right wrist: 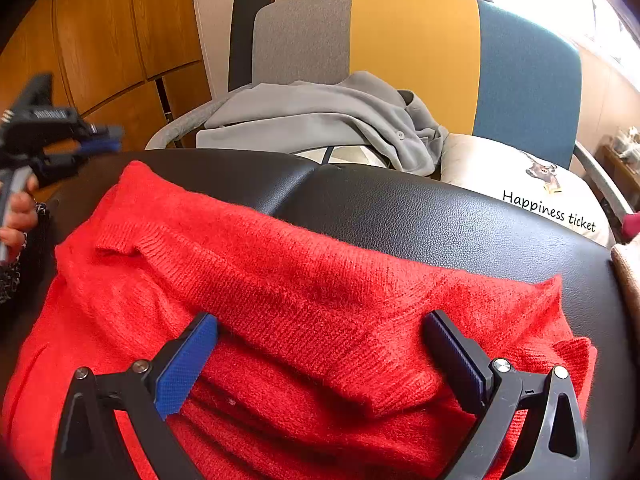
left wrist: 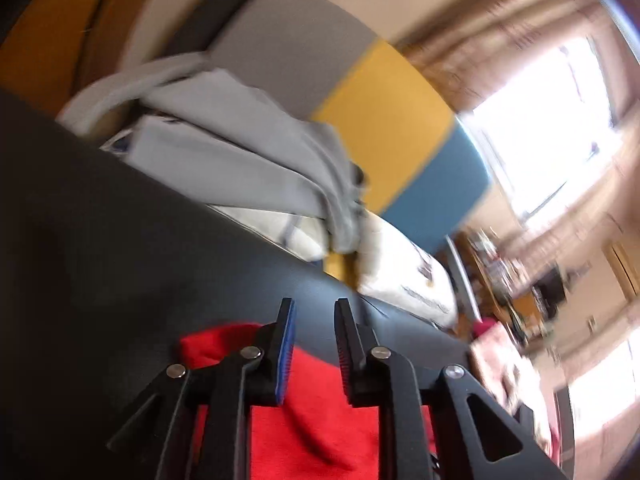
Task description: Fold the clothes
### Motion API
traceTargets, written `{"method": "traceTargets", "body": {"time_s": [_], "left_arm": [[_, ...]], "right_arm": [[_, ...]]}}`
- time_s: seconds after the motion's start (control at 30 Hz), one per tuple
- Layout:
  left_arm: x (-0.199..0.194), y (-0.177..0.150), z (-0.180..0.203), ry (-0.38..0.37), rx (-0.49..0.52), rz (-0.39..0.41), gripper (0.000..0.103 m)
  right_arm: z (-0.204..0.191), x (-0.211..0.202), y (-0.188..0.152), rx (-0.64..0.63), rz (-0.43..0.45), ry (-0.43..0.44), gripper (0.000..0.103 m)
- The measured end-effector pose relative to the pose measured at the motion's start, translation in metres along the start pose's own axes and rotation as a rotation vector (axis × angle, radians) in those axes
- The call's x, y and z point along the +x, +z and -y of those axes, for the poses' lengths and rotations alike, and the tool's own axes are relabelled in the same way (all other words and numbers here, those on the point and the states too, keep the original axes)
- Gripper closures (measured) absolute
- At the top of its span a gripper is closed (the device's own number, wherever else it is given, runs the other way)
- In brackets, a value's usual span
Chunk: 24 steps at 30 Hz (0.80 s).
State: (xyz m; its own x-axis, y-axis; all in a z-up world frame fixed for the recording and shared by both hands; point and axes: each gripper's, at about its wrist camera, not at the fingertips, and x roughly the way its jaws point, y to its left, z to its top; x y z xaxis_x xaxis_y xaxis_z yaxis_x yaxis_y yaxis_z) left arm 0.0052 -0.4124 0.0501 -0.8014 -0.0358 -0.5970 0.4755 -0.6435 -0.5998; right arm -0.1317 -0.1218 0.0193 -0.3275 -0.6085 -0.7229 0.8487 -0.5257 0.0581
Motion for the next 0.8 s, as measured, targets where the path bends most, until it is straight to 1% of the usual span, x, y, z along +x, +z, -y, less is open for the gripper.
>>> {"method": "traceTargets", "body": {"time_s": [0.1,0.17,0.2,0.23,0.27,0.3,0.33,0.4,0.43,0.47,0.53,0.57,0.63,0.67,0.7,0.8], "left_arm": [[0.024,-0.011,0.012,0.105,0.062,-0.074,0.084],[0.04,-0.028,0.01,0.182,0.079,-0.13,0.086],[0.045,-0.041,0.007,0.207,0.104,-0.142,0.086],[0.048,-0.054,0.006,0.229,0.143,-0.137,0.085],[0.045,-0.065,0.009,0.245,0.221,-0.082,0.084],[0.043,-0.074,0.01,0.254,0.273,-0.037,0.084],[0.043,-0.074,0.007,0.239,0.247,-0.025,0.084],[0.047,-0.063,-0.004,0.209,0.165,-0.035,0.086],[0.05,-0.06,-0.007,0.213,0.149,-0.041,0.09],[0.052,-0.057,-0.008,0.218,0.136,-0.048,0.09],[0.05,-0.055,-0.002,0.244,0.132,-0.061,0.091],[0.046,-0.054,0.004,0.251,0.136,-0.059,0.088],[0.028,-0.058,0.016,0.235,0.145,-0.024,0.085],[0.018,-0.06,0.022,0.222,0.151,-0.01,0.084],[0.004,-0.066,0.026,0.198,0.163,-0.009,0.083],[-0.035,-0.087,0.034,0.133,0.198,-0.014,0.082]], "right_arm": [[0.001,0.0,0.0,0.003,0.003,0.003,0.0],[0.002,0.0,-0.001,0.007,0.005,0.007,0.0],[0.002,0.0,-0.001,0.009,0.006,0.01,0.0],[0.003,0.0,-0.001,0.013,0.007,0.012,0.0],[0.003,0.001,-0.001,0.015,0.008,0.013,0.0],[0.003,0.001,-0.001,0.016,0.008,0.012,0.0],[0.003,0.001,-0.001,0.017,0.008,0.013,0.0],[0.003,0.002,-0.001,0.02,0.008,0.015,0.0],[0.003,0.002,-0.001,0.019,0.008,0.013,0.0],[0.002,0.002,-0.001,0.017,0.006,0.011,0.0],[0.002,0.003,0.001,0.013,-0.002,0.009,0.0],[0.002,0.004,0.002,0.011,-0.01,0.011,0.0],[0.004,0.001,0.008,0.0,-0.046,0.025,0.0],[0.005,-0.004,0.012,0.004,-0.072,0.033,0.0],[0.007,-0.016,0.015,0.027,-0.068,0.052,0.0],[0.021,-0.077,0.008,0.154,0.032,0.097,0.0]]}}
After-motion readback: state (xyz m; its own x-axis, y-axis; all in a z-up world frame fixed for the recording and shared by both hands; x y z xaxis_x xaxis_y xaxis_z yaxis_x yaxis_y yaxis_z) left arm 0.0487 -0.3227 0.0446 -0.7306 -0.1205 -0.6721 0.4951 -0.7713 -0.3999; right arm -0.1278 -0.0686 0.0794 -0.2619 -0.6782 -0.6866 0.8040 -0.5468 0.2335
